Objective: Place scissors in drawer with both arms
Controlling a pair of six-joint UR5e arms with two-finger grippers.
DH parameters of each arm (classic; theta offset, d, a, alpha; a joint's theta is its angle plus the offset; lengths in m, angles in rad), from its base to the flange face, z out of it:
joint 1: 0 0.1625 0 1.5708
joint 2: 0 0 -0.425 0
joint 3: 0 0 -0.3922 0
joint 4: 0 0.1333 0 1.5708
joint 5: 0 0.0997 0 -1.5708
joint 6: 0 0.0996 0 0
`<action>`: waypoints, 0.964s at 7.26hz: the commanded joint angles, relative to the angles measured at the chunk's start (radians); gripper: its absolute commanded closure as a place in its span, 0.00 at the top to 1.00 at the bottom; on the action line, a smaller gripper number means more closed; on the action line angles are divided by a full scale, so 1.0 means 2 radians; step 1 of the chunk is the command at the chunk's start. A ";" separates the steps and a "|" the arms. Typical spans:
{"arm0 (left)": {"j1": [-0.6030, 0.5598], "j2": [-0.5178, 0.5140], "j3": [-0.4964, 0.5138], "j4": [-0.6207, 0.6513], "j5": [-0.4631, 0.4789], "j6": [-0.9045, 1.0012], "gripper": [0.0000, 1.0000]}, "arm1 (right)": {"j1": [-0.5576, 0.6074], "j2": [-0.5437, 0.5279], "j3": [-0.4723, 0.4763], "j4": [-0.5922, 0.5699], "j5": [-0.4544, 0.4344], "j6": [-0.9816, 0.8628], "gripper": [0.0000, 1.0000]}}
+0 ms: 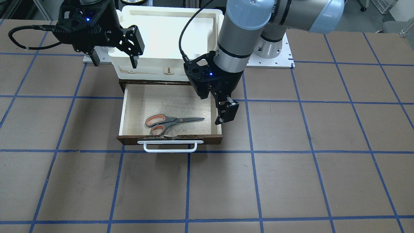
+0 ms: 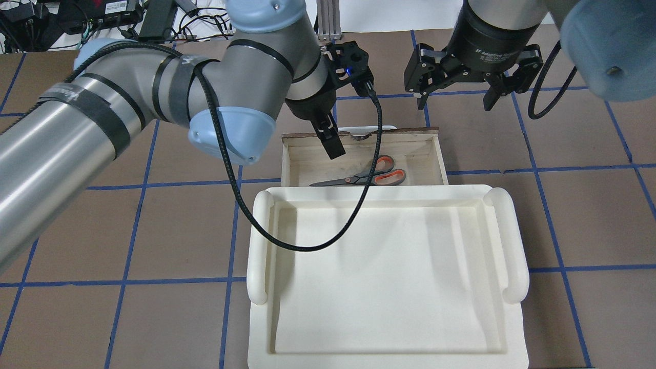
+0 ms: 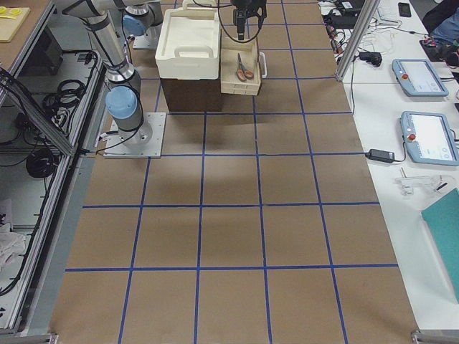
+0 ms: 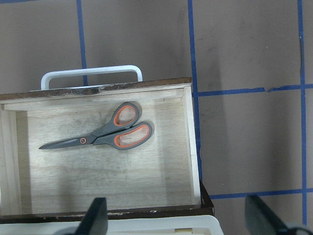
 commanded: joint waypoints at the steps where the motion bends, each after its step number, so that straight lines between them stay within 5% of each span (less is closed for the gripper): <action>1: 0.064 0.026 0.000 -0.054 0.001 0.001 1.00 | 0.000 0.001 0.000 0.000 0.000 0.000 1.00; 3: 0.138 0.044 0.000 -0.093 -0.009 -0.032 1.00 | 0.000 0.001 0.000 -0.001 0.001 0.000 1.00; 7: 0.165 0.057 0.000 -0.095 0.001 -0.186 1.00 | 0.000 0.002 0.002 -0.001 0.000 0.000 1.00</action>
